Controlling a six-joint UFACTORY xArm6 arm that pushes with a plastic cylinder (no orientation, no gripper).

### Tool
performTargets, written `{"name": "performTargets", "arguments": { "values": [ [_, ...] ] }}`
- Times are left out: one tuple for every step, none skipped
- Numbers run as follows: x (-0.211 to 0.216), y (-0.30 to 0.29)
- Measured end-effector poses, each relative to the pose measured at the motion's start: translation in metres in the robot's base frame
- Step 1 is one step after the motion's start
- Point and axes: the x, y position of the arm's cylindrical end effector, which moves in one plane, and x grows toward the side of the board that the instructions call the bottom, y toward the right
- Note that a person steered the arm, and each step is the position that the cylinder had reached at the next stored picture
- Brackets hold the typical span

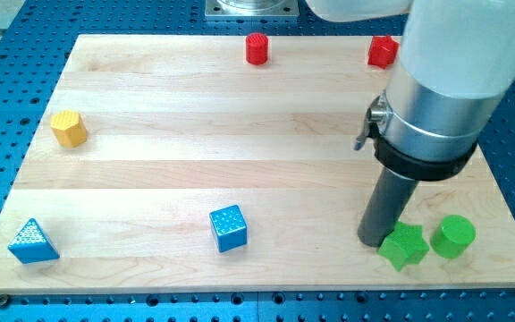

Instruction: Push the blue cube diagonal to the green star

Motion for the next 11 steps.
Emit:
{"name": "performTargets", "arguments": {
  "values": [
    [-0.027,-0.057],
    [-0.05,-0.17],
    [-0.031,-0.282],
    [0.005,-0.287],
    [0.008,-0.24],
    [0.008,-0.176],
    [-0.008,-0.12],
    [-0.042,-0.1],
    [-0.042,-0.091],
    [-0.052,-0.062],
    [-0.081,-0.055]
  ]
}}
